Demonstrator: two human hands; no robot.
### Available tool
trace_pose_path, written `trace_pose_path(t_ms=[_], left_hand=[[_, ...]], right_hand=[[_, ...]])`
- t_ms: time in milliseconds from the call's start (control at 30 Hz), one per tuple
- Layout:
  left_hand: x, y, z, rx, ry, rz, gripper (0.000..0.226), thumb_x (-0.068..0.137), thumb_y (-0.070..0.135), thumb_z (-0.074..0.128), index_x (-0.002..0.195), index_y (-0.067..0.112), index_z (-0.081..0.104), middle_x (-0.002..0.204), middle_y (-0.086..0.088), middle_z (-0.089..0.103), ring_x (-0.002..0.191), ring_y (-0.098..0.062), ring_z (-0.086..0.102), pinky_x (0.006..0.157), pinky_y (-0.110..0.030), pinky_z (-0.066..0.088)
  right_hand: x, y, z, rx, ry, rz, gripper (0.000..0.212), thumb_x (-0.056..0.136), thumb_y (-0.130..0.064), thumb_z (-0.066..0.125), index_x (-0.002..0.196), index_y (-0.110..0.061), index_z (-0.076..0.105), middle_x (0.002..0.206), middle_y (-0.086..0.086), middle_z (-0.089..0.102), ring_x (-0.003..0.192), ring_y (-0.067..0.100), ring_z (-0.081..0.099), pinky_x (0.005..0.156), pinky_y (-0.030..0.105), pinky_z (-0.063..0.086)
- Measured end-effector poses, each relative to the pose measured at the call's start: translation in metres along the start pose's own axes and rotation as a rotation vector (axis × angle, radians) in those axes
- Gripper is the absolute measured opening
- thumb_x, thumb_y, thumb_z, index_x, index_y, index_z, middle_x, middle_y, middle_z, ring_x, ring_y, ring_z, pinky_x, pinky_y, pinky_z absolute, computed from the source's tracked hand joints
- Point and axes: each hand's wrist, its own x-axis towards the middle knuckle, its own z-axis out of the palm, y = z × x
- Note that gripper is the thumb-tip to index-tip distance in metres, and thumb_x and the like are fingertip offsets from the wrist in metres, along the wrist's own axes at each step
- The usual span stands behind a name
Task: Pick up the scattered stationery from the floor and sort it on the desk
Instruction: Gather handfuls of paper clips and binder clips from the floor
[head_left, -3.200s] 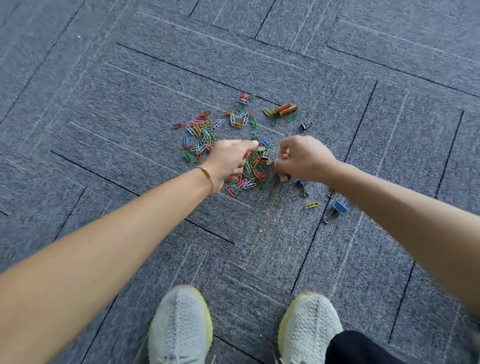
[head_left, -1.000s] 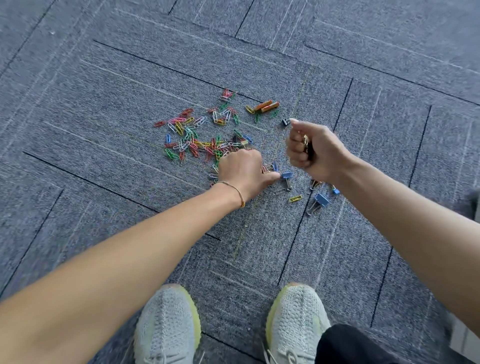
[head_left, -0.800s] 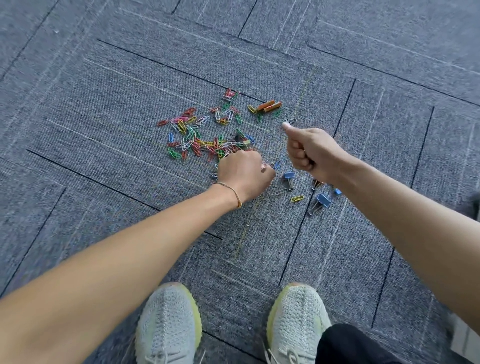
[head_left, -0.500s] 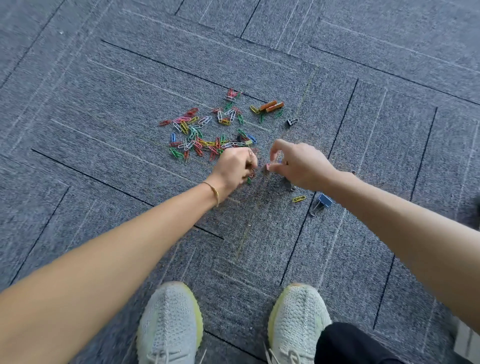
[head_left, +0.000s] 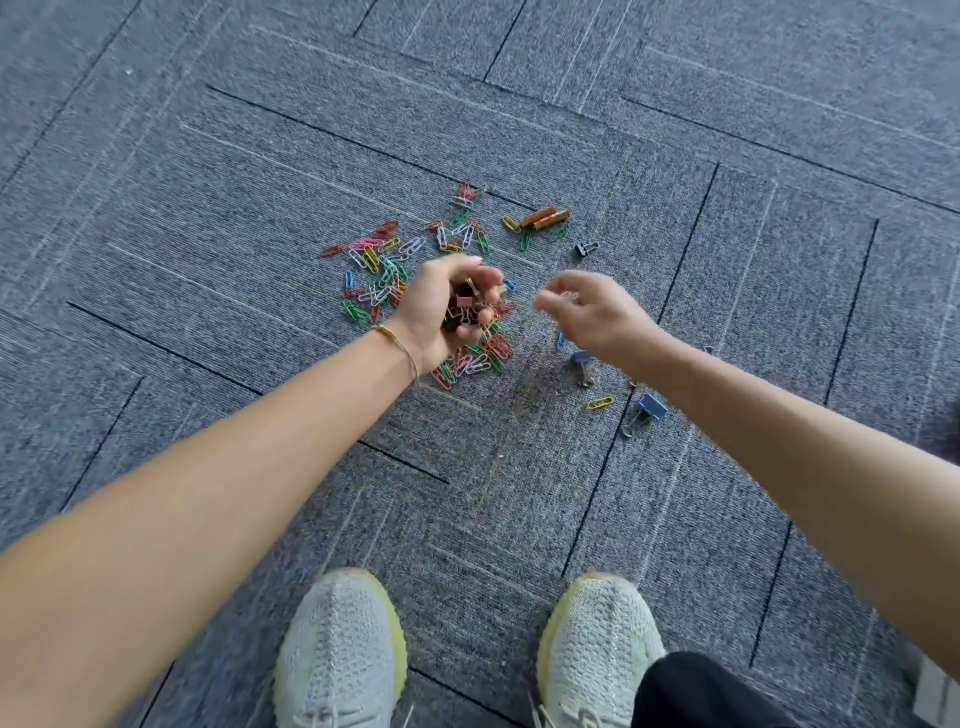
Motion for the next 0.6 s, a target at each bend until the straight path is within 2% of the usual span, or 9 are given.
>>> trace_pose_path(t_ms=[67,100,133,200,267,333,400,467,600], left_hand=[[0.005,0.005,0.000,0.124,0.044,0.034,0.037,0.095,0.032,0.049,0.060,0.020,0.056,0.061,0.002,0.054,0.050,-0.012,0.044,0.042,-0.023,0.026],[0.009,0.007,0.001,0.229,0.090,0.051,0.040,0.095,0.033,0.051,0.057,0.021,0.052,0.058,0.003,0.051,0.047,-0.012,0.041,0.042,-0.022,0.028],[0.013,0.008,0.001,0.371,0.150,0.079,0.043,0.096,0.034,0.053,0.055,0.021,0.048,0.055,0.003,0.046,0.045,-0.013,0.038,0.044,-0.022,0.031],[0.024,0.008,0.000,0.774,0.274,0.191,0.051,0.095,0.039,0.056,0.050,0.021,0.042,0.048,0.004,0.038,0.042,-0.014,0.033,0.056,-0.025,0.043],[0.030,0.007,0.002,1.174,0.340,0.301,0.058,0.093,0.050,0.055,0.046,0.020,0.041,0.043,0.006,0.037,0.042,-0.015,0.037,0.066,-0.027,0.048],[0.031,0.007,0.007,1.426,0.395,0.339,0.061,0.089,0.064,0.053,0.051,0.015,0.053,0.051,0.006,0.051,0.052,-0.018,0.052,0.057,-0.025,0.045],[0.033,0.009,0.013,1.596,0.439,0.340,0.064,0.083,0.075,0.052,0.065,0.014,0.063,0.066,0.001,0.062,0.066,-0.023,0.060,0.057,-0.027,0.043],[0.035,0.011,0.017,1.704,0.473,0.335,0.063,0.079,0.079,0.054,0.068,0.016,0.059,0.072,-0.001,0.060,0.071,-0.025,0.059,0.062,-0.030,0.045],[0.037,0.011,0.025,1.748,0.478,0.327,0.046,0.085,0.063,0.058,0.073,0.019,0.062,0.076,-0.002,0.061,0.073,-0.025,0.056,0.067,-0.032,0.044]], right_hand=[[-0.002,0.000,-0.009,0.395,-0.074,0.076,0.025,0.104,-0.025,0.050,0.104,-0.004,0.065,0.058,-0.004,0.044,0.045,0.009,0.035,0.039,0.020,0.028],[-0.003,-0.001,-0.012,0.515,-0.107,0.100,0.024,0.105,-0.021,0.048,0.100,-0.004,0.064,0.057,-0.003,0.041,0.046,0.010,0.033,0.039,0.021,0.025],[-0.002,0.000,-0.015,0.587,-0.131,0.118,0.024,0.106,-0.020,0.046,0.096,-0.007,0.063,0.057,-0.002,0.039,0.046,0.011,0.031,0.040,0.023,0.023],[-0.001,0.000,-0.017,0.688,-0.176,0.139,0.026,0.106,-0.018,0.042,0.090,-0.010,0.061,0.055,-0.002,0.038,0.046,0.012,0.029,0.042,0.025,0.021],[0.001,0.000,-0.018,0.821,-0.215,0.134,0.029,0.102,-0.016,0.036,0.082,-0.012,0.057,0.054,-0.002,0.037,0.045,0.012,0.028,0.042,0.025,0.018],[0.002,-0.002,-0.019,0.935,-0.238,0.124,0.030,0.097,-0.016,0.032,0.075,-0.013,0.052,0.052,-0.001,0.036,0.043,0.013,0.027,0.043,0.025,0.013],[0.003,-0.005,-0.021,0.986,-0.254,0.132,0.033,0.096,-0.024,0.032,0.068,-0.015,0.047,0.053,-0.001,0.036,0.043,0.013,0.026,0.045,0.026,0.012],[0.004,-0.007,-0.023,1.010,-0.247,0.167,0.041,0.099,-0.035,0.037,0.061,-0.018,0.041,0.053,-0.002,0.034,0.044,0.013,0.025,0.044,0.025,0.011],[0.010,-0.007,-0.029,0.882,-0.103,0.221,0.049,0.103,-0.037,0.045,0.057,-0.022,0.035,0.052,-0.004,0.033,0.042,0.011,0.026,0.039,0.021,0.015]])
